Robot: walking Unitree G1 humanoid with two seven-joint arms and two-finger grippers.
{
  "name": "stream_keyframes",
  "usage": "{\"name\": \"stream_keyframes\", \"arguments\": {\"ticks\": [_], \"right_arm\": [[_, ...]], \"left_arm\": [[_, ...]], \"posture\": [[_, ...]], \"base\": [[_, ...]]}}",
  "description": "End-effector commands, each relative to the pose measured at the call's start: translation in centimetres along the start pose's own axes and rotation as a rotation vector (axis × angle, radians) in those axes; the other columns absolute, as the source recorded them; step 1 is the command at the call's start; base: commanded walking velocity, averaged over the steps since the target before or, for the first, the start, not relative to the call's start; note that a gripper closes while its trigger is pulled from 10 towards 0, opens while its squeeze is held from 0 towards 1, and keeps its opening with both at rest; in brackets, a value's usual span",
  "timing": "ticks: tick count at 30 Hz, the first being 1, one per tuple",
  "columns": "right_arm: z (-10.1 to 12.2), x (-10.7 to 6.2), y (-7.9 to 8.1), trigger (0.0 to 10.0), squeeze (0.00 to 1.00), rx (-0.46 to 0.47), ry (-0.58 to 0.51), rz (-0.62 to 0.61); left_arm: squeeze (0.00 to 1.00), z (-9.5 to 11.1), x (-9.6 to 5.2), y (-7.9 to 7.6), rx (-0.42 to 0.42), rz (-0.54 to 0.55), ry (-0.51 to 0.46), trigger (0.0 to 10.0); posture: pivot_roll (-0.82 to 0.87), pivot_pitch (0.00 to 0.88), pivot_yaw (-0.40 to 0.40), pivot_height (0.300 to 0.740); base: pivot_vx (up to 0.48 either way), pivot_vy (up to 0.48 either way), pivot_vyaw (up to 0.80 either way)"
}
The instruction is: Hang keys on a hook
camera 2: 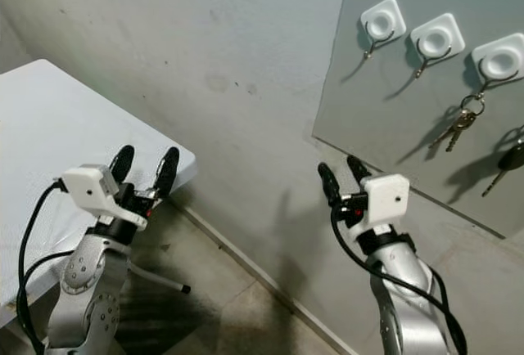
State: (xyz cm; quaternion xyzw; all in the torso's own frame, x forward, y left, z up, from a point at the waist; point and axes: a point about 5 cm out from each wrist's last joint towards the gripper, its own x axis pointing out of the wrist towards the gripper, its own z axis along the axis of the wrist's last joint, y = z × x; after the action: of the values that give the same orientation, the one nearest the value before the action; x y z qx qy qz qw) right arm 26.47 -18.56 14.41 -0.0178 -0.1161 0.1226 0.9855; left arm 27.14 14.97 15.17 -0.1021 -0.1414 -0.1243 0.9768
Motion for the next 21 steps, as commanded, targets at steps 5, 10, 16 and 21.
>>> {"name": "stream_keyframes", "arguments": {"ticks": [5, 10, 16, 21], "right_arm": [[0.01, 0.07, -0.56, 10.0, 0.00, -0.010, 0.015, -0.003], [0.07, 0.17, -0.67, 10.0, 0.00, -0.014, 0.014, -0.004], [0.07, 0.54, -0.57, 10.0, 0.00, -0.008, 0.011, 0.002], [0.11, 0.63, -0.57, 10.0, 0.00, -0.007, 0.010, 0.003]], "left_arm": [[0.00, -0.04, 0.38, 0.26, -0.008, -0.001, 0.012, 10.0], [0.00, -0.12, 0.54, 0.32, -0.016, 0.018, 0.012, 10.0], [0.00, -0.05, 0.85, 0.47, -0.047, 0.043, 0.003, 10.0], [0.00, -0.01, 0.88, 0.46, -0.045, 0.049, 0.001, 10.0]], "posture": [[-0.02, 0.000, -0.017, 0.740], [-0.02, 0.000, -0.019, 0.740], [-0.02, 0.000, -0.023, 0.740], [-0.02, 0.000, -0.024, 0.740]], "base": [[0.000, 0.000, 0.80], [0.000, 0.000, 0.80], [0.000, 0.000, 0.80], [0.000, 0.000, 0.80]]}}
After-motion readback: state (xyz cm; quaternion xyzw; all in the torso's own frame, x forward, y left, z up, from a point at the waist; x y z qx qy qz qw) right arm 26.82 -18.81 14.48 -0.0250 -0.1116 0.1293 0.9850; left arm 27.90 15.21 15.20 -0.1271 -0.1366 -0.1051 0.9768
